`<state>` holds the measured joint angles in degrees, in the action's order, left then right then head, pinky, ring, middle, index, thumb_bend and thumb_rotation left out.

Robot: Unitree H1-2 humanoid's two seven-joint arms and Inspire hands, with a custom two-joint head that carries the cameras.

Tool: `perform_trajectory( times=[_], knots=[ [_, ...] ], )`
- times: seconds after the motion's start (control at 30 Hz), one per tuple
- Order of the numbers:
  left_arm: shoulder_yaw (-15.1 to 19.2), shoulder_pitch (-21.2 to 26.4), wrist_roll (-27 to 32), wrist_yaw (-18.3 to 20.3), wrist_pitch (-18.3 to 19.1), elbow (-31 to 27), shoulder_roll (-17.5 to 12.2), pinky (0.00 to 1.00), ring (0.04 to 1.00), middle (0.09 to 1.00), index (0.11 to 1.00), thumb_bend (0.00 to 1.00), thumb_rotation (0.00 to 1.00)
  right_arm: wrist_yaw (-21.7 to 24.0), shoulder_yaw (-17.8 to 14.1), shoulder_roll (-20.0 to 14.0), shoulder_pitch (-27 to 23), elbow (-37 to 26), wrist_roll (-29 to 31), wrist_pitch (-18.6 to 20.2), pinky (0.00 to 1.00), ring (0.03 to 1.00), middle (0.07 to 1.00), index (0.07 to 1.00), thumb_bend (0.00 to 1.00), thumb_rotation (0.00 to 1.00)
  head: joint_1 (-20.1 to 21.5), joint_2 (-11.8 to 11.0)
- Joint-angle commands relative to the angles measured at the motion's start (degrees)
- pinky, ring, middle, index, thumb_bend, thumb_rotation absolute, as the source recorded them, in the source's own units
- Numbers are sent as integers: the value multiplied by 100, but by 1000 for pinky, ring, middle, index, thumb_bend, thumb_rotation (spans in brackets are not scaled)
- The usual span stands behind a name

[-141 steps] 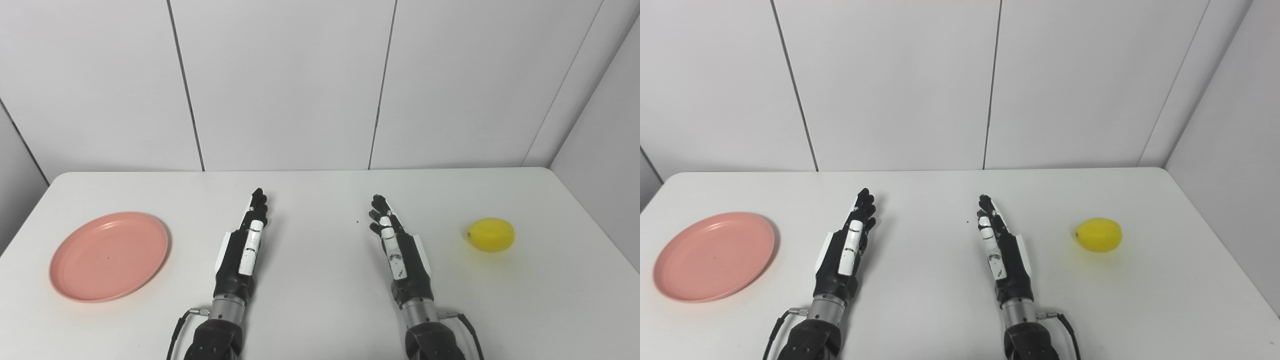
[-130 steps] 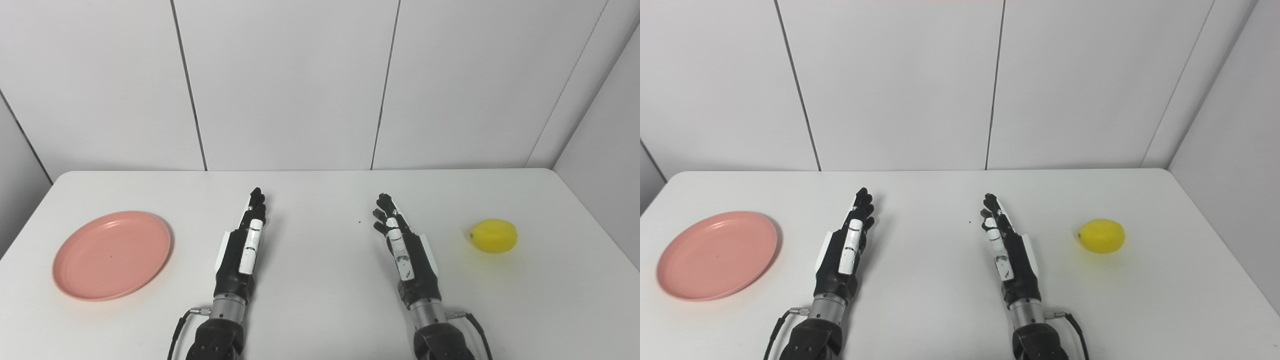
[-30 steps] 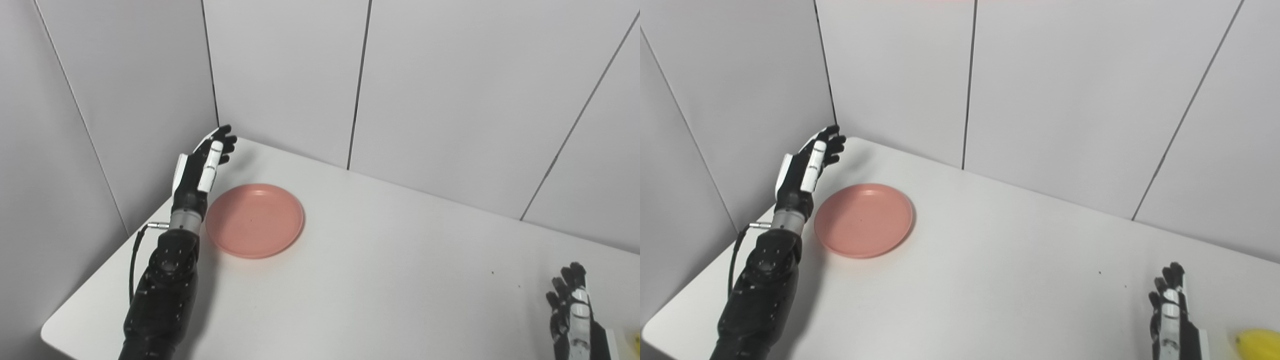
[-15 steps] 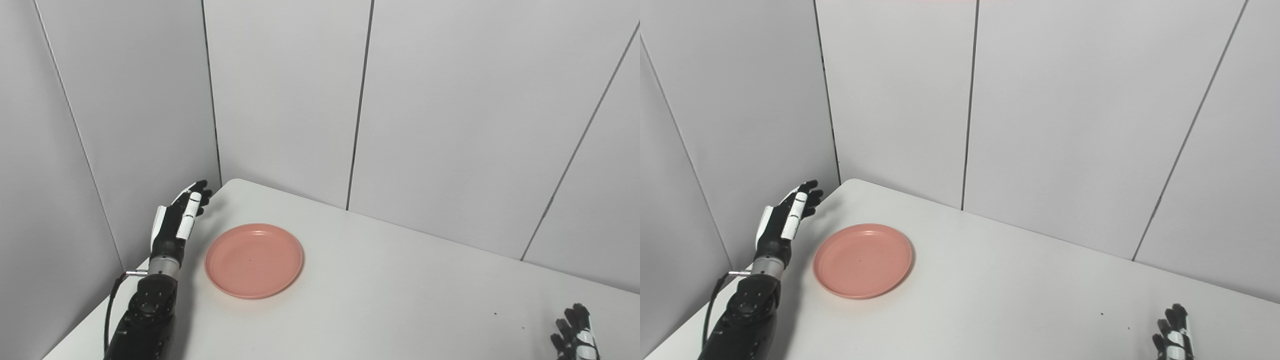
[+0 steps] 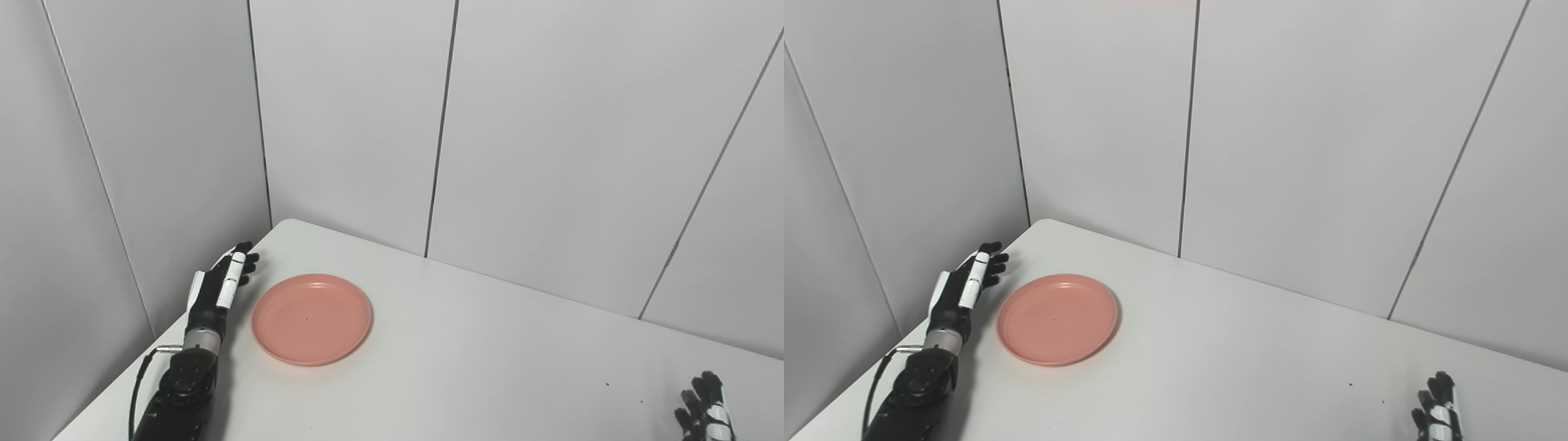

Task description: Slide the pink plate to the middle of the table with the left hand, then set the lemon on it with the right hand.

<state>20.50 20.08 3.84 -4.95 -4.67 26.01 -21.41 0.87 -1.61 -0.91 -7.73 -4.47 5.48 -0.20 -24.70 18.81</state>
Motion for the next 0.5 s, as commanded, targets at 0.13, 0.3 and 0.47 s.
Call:
perform_trajectory(
  times=[0.13, 0.3, 0.47],
  knots=[
    [6, 208, 484, 139, -458, 238, 78, 802, 804, 792, 795, 534, 1000, 0, -15, -1, -61, -253, -19, -102, 1000, 1000, 991, 978, 265, 1000, 15, 44],
    [-172, 168, 437, 46, -441, 166, 216, 803, 795, 785, 788, 538, 1000, -14, -16, 15, -44, -311, -25, -61, 1000, 1000, 988, 975, 260, 1000, 24, 71],
    [-327, 132, 353, 33, -519, 148, 348, 814, 798, 788, 795, 546, 1000, -33, 8, 26, -8, -410, -61, 0, 1000, 1000, 988, 975, 255, 1000, 54, 134]
  ],
)
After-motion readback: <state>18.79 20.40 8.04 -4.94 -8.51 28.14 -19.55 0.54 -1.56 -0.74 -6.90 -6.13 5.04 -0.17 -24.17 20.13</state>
